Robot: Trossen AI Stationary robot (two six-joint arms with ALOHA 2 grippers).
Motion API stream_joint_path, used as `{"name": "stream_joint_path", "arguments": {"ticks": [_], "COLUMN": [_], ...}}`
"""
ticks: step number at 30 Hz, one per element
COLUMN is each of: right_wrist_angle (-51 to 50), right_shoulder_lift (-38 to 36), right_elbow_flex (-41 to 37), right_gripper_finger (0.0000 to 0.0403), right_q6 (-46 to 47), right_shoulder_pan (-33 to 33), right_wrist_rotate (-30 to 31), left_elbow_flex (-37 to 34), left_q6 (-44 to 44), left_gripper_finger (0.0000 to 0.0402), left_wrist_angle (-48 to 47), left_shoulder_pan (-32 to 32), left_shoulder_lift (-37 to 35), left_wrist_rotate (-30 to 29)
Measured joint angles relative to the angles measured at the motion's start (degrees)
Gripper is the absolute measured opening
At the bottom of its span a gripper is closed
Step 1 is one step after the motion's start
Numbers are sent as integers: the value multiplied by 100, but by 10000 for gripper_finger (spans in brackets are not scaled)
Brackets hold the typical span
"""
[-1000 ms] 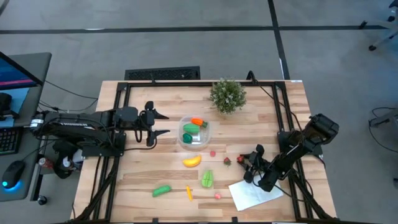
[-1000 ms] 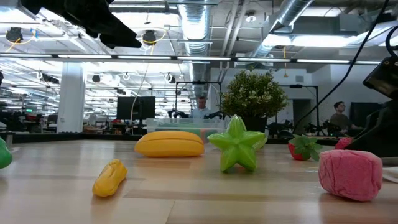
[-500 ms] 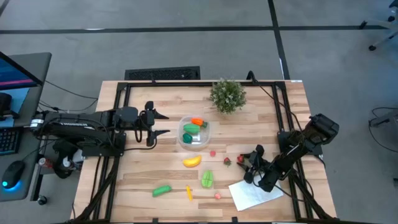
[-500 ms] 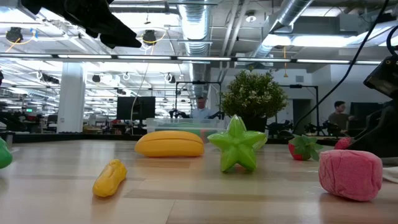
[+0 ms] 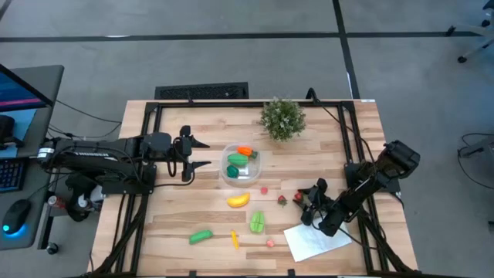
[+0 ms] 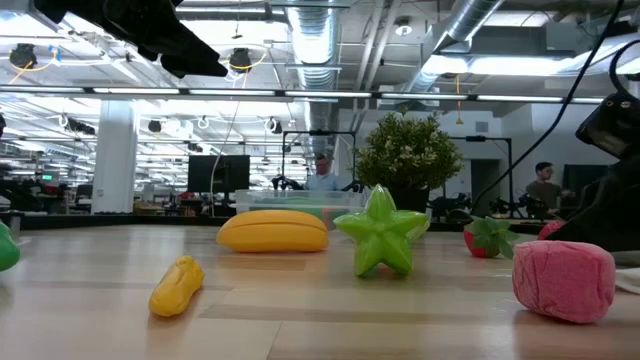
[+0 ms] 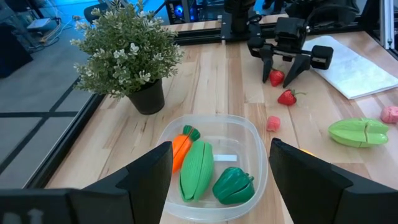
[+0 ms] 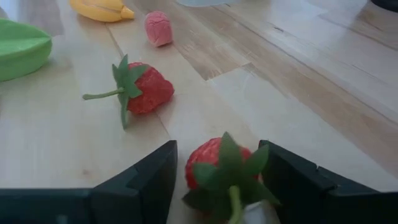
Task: Pick and placing Produce into tupperware
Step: Put the right red strawberry into the transparent container
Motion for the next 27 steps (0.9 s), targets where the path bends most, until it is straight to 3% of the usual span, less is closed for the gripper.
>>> {"name": "stream_joint_path", "arguments": {"ticks": [7,19,27], "right_wrist_angle": [15,-16,2], "right_shoulder_lift": [-11,-6,-4], "right_elbow_flex": [4,-5,-5], "right_gripper_finger": [210,141,157], "right_q6": [-121,-114,-114], "right_shoulder_pan": [-146,-157,-157], "right_wrist_rotate": [-120,-122,-149], "left_elbow_flex": [0,0,7], "left_q6": [-4,-13,-35], "left_gripper_finger": [256,256,256], "left_wrist_angle": [-41,-50,21], "left_shoulder_pan": [1,1,1], "left_shoulder_lift": [0,0,348], "left_wrist_rotate": [0,0,0]}}
